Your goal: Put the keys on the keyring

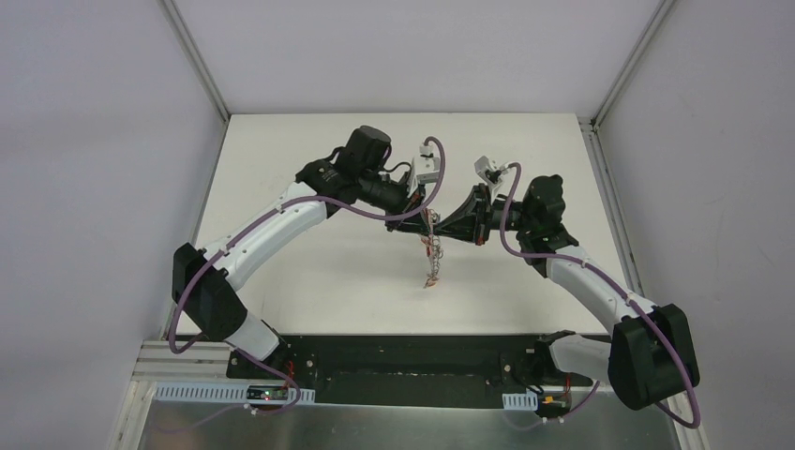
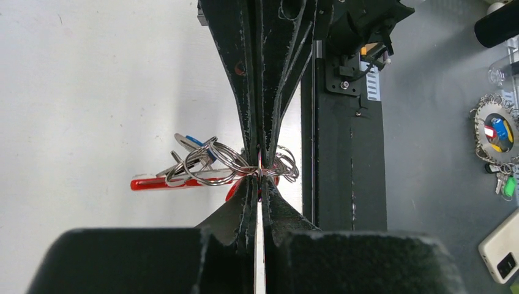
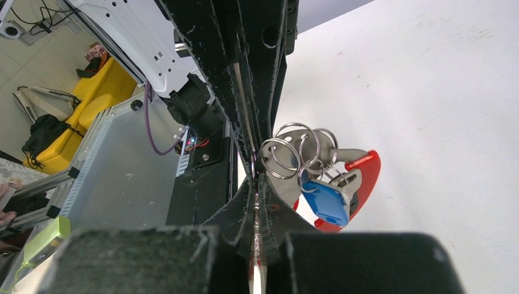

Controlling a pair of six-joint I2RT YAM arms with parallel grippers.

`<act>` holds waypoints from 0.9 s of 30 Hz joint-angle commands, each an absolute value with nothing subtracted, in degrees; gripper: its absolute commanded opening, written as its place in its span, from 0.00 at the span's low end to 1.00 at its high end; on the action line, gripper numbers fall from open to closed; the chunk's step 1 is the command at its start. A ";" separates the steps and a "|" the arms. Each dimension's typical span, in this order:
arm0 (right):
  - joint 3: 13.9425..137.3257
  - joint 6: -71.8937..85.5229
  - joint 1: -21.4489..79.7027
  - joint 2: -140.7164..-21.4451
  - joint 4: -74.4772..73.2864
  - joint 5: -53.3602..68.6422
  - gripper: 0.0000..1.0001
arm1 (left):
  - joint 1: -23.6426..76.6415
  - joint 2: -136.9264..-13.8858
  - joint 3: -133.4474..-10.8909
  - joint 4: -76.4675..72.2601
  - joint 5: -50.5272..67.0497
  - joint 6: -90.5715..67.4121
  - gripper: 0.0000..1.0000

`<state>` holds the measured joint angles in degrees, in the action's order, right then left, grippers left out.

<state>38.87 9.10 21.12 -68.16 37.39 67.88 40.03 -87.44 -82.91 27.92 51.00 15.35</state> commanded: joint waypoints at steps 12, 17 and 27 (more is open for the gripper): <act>43.15 -6.75 21.11 -64.85 24.15 67.42 0.29 | 42.20 -94.29 -103.39 57.64 36.62 21.87 0.00; 44.28 -9.14 21.14 -63.27 20.81 67.33 0.40 | 43.61 -97.15 -108.35 65.03 34.74 21.19 0.00; 44.88 -10.32 22.27 -62.53 19.27 68.04 0.47 | 45.16 -101.66 -114.47 71.34 36.88 14.37 0.00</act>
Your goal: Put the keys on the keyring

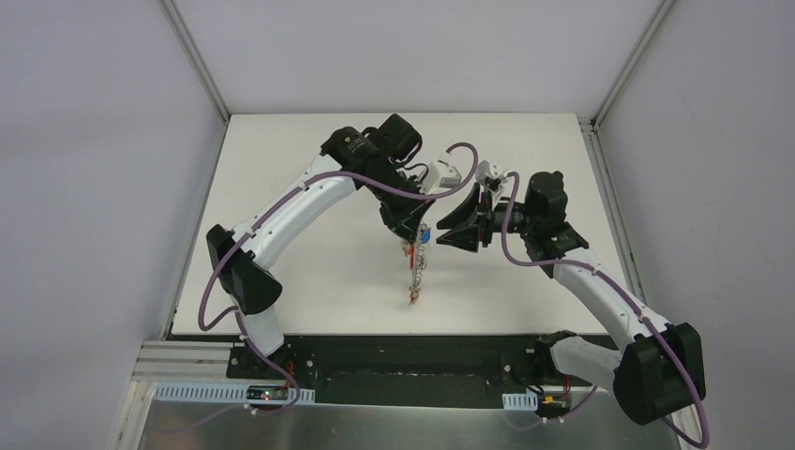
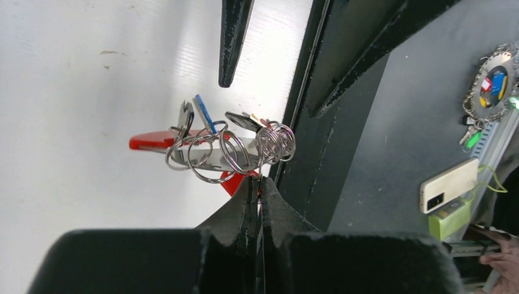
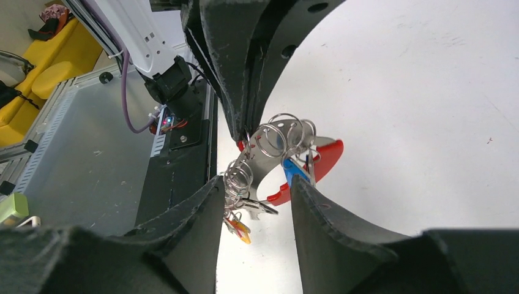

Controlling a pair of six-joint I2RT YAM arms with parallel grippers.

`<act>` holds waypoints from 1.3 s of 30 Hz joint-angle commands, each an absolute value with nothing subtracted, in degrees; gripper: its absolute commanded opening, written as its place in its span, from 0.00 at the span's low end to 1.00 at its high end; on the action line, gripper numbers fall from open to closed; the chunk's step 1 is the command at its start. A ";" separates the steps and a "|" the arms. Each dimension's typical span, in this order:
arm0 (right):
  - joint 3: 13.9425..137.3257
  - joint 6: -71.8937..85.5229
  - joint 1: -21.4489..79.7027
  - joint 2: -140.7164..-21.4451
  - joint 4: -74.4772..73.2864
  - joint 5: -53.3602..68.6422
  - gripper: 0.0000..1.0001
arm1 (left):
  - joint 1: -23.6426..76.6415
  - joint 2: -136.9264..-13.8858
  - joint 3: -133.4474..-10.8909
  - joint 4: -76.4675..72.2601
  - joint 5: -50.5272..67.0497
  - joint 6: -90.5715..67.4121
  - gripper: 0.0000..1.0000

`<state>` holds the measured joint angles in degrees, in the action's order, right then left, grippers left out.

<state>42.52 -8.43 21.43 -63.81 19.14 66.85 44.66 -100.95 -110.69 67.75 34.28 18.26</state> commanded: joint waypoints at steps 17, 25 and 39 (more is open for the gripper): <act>45.33 -10.54 24.90 -64.22 18.98 69.97 0.36 | 46.14 -104.77 -115.75 71.06 42.65 13.37 0.00; 46.16 -13.65 24.14 -63.54 14.96 68.80 0.38 | 46.14 -104.34 -115.22 71.18 42.02 15.05 0.00; 50.10 -20.29 21.89 -60.34 1.93 68.64 0.42 | 45.81 -103.80 -114.44 70.99 40.33 16.50 0.00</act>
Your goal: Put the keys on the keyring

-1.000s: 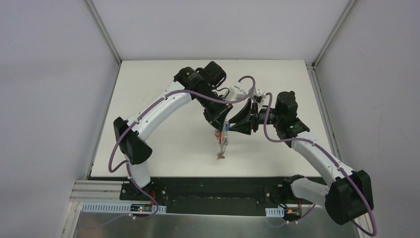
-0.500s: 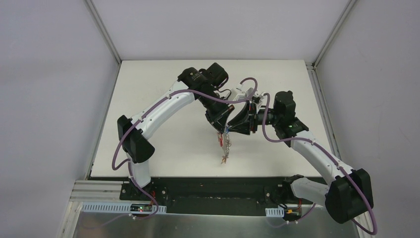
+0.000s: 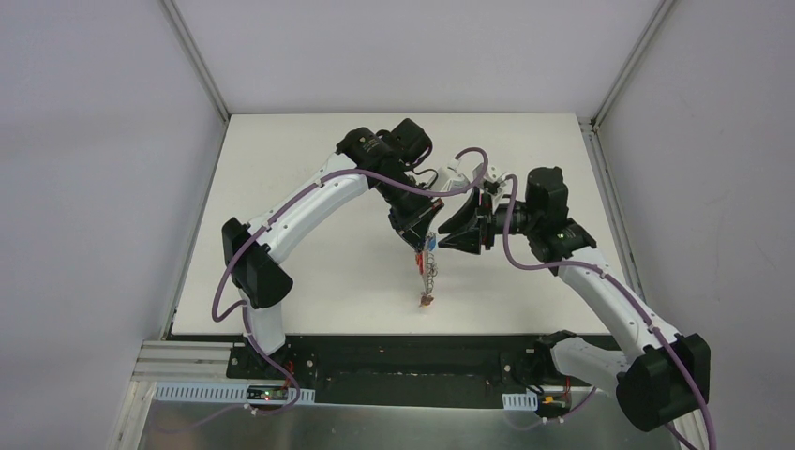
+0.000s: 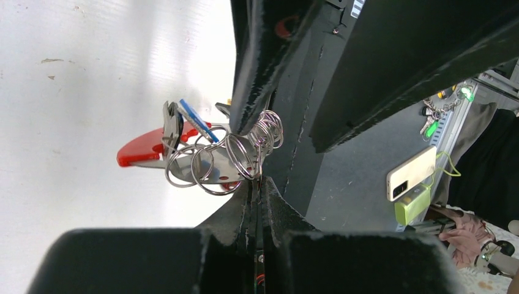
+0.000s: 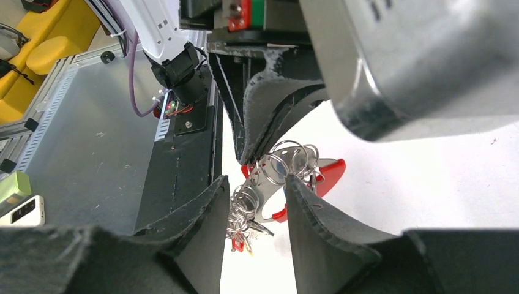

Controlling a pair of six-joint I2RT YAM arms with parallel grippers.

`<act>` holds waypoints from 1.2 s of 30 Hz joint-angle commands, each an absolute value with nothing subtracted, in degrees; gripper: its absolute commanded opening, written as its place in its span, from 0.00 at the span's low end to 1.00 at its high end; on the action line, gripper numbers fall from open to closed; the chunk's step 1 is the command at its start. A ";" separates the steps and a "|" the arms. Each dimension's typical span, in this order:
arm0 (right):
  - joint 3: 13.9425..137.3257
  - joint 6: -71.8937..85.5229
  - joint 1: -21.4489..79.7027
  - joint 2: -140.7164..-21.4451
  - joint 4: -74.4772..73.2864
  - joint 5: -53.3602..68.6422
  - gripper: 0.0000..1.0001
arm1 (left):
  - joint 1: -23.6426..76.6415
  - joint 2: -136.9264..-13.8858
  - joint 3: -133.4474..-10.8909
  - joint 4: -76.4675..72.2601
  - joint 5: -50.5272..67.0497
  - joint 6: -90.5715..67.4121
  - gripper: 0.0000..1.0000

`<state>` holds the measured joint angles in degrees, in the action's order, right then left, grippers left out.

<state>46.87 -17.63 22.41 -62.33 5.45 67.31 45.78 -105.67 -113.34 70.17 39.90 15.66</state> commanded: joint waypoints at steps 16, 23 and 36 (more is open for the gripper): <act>48.11 -18.25 23.54 -62.93 7.50 70.34 0.38 | 45.52 -103.38 -113.39 68.99 45.45 14.98 0.00; 47.29 -17.27 24.34 -64.64 9.04 70.57 0.36 | 45.50 -103.01 -113.38 68.31 46.33 14.62 0.00; 46.68 -17.03 24.47 -65.18 9.75 72.69 0.27 | 44.51 -103.10 -113.03 66.50 44.59 12.46 0.00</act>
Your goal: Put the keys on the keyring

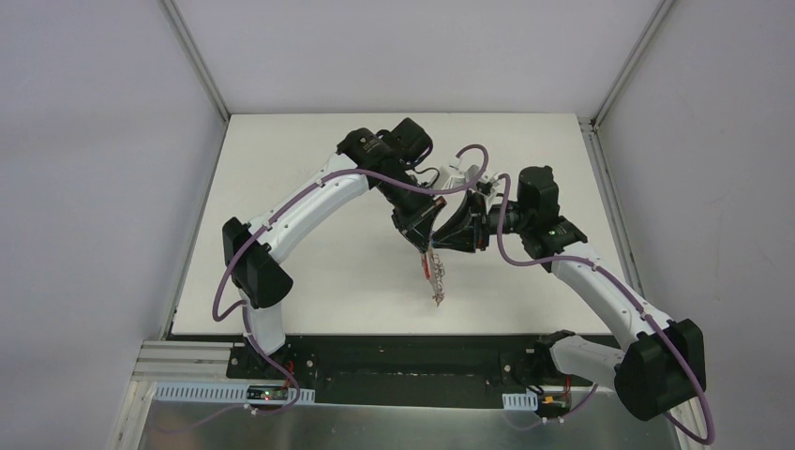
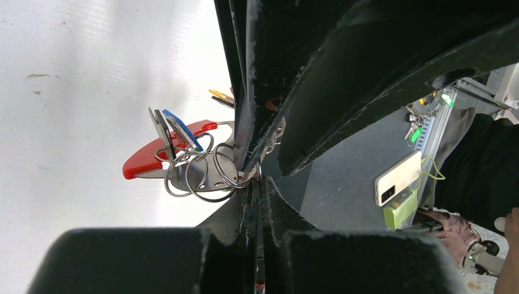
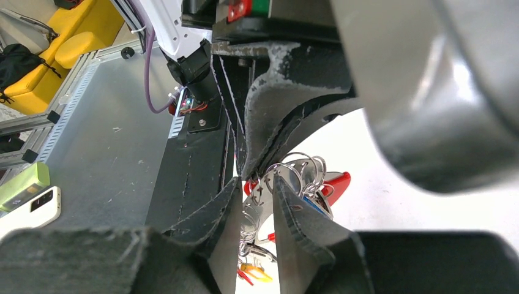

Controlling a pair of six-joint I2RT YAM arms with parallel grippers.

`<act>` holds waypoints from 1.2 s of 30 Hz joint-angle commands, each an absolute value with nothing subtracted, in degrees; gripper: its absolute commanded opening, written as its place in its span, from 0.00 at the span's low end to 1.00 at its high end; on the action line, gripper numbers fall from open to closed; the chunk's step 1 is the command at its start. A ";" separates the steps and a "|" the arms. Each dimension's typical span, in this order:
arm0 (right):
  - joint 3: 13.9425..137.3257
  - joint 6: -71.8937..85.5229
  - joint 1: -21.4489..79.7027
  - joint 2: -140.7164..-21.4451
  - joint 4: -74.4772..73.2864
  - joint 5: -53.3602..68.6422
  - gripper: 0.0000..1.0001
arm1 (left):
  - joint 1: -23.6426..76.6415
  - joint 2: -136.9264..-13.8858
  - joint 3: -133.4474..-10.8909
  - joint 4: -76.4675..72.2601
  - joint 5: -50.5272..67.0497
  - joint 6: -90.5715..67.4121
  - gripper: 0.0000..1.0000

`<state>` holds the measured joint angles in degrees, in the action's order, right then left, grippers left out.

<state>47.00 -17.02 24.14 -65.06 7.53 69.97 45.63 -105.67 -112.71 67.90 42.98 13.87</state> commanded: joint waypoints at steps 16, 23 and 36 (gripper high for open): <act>46.63 -17.37 25.05 -66.50 9.55 72.68 0.19 | 43.68 -102.81 -112.64 65.33 45.32 11.69 0.00; 47.05 -18.63 25.11 -67.66 8.00 72.17 0.18 | 43.27 -101.93 -111.50 64.52 45.98 12.11 0.00; 47.64 -17.31 23.10 -65.78 8.14 71.69 0.28 | 42.07 -101.06 -109.52 63.09 46.40 12.44 0.00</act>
<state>46.98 -17.50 24.18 -67.68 8.23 70.32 43.20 -105.30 -109.78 65.82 43.29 12.45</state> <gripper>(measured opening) 0.263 0.012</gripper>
